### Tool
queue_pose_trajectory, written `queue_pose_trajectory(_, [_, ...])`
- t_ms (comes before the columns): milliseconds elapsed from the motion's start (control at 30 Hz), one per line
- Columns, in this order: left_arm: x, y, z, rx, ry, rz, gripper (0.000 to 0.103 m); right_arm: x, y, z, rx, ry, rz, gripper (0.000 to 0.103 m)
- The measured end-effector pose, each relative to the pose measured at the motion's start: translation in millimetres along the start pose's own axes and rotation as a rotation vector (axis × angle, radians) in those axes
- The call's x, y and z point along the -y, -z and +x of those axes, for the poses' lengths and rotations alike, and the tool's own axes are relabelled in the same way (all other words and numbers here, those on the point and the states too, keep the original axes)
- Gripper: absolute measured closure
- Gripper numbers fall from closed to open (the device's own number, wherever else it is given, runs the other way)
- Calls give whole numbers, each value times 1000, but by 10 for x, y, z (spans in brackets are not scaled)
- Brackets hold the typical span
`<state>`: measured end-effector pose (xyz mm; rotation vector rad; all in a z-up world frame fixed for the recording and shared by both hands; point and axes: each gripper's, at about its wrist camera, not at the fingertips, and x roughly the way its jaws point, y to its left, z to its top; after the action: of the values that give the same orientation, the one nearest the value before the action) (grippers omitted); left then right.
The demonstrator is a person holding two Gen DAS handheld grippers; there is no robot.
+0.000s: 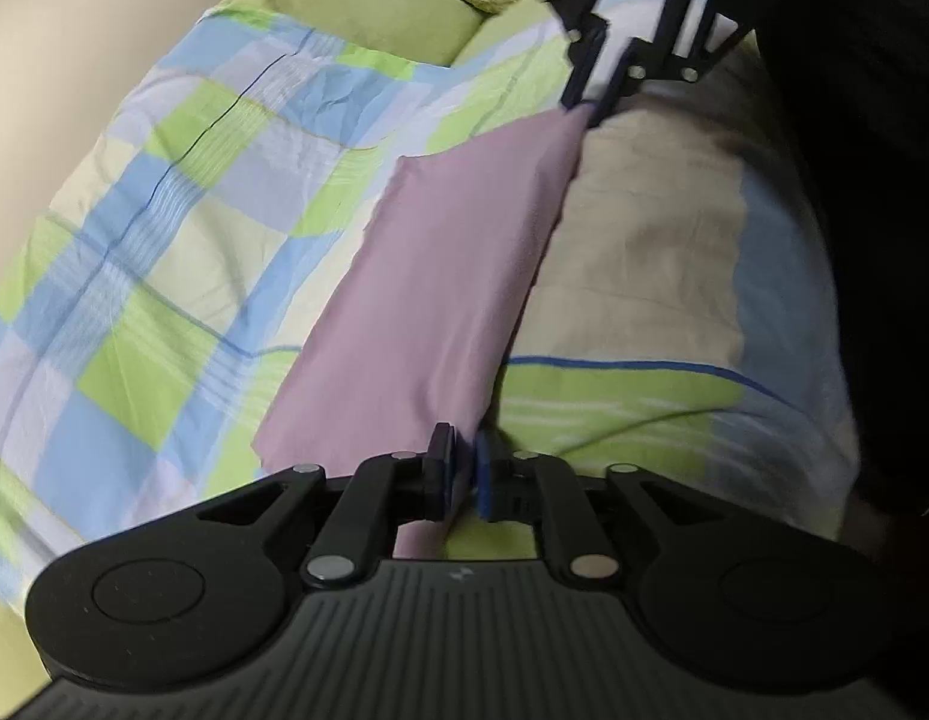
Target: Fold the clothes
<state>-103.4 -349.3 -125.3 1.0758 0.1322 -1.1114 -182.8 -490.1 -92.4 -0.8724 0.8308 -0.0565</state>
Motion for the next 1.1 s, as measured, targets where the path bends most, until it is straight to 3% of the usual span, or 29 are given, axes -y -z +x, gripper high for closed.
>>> queue_pose_trajectory(200, [-540, 205, -261, 34, -95, -224, 89, 330, 334, -65, -74, 91, 240, 89])
queue_pose_trajectory(300, [-736, 93, -156, 55, -117, -275, 88, 561, 287, -70, 24, 79, 452, 89])
queue_pose_trajectory(500, [-1119, -221, 665, 51, -94, -333, 88, 865, -64, 418, 174, -44, 681, 89])
queue_pose_trajectory(567, [-1191, -283, 1040, 36, -60, -341, 88, 908, -187, 652, 197, -60, 688, 89])
queue_pose_trajectory(800, [-1208, 15, 1295, -20, -102, -298, 87, 941, -499, 1320, 228, -145, 576, 90])
queue_pose_trajectory(900, [-1286, 148, 1279, -25, -109, -331, 87, 1027, -365, 1397, 233, -122, 577, 89])
queue_pose_trajectory(1100, [-1348, 145, 1228, -47, -140, -347, 87, 1294, 95, 1396, 182, -65, 715, 86])
